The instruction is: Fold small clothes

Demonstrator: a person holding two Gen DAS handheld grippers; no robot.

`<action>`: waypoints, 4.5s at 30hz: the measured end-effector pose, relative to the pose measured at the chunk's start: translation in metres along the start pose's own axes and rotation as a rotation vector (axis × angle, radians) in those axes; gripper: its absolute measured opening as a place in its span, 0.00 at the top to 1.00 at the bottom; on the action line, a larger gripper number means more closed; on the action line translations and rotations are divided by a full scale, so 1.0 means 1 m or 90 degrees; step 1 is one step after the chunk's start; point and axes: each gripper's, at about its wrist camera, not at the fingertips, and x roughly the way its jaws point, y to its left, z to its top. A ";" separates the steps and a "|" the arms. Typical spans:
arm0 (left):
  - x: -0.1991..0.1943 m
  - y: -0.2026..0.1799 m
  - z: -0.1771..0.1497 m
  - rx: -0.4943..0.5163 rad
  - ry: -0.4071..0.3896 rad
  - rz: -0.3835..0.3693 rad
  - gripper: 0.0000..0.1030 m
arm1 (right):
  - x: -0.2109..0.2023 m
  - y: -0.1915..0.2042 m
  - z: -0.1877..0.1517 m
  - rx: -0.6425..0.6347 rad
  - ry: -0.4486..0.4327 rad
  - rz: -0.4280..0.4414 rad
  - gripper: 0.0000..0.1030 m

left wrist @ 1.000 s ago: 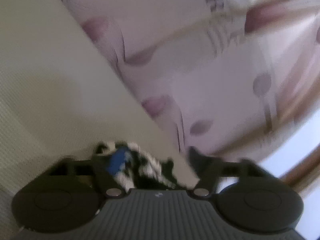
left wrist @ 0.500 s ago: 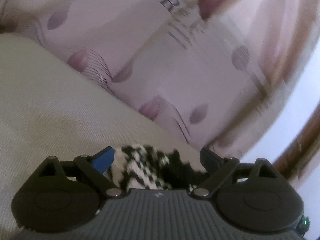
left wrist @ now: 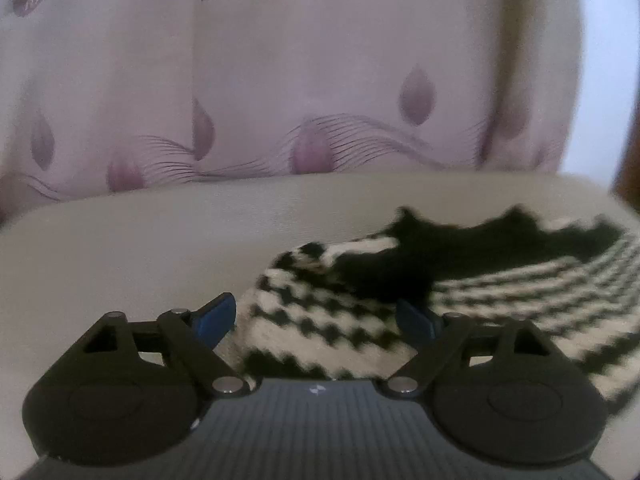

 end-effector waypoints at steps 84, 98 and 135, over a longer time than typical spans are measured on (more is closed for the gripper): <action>-0.015 0.026 -0.030 -0.138 0.017 -0.086 0.68 | 0.019 0.024 -0.009 -0.095 0.045 -0.086 0.03; -0.058 0.018 -0.022 -0.125 -0.077 -0.059 0.16 | 0.032 0.042 -0.016 -0.170 0.077 -0.154 0.02; -0.048 -0.032 -0.010 0.071 -0.034 0.187 0.00 | 0.062 0.101 -0.068 -0.471 0.072 -0.345 0.00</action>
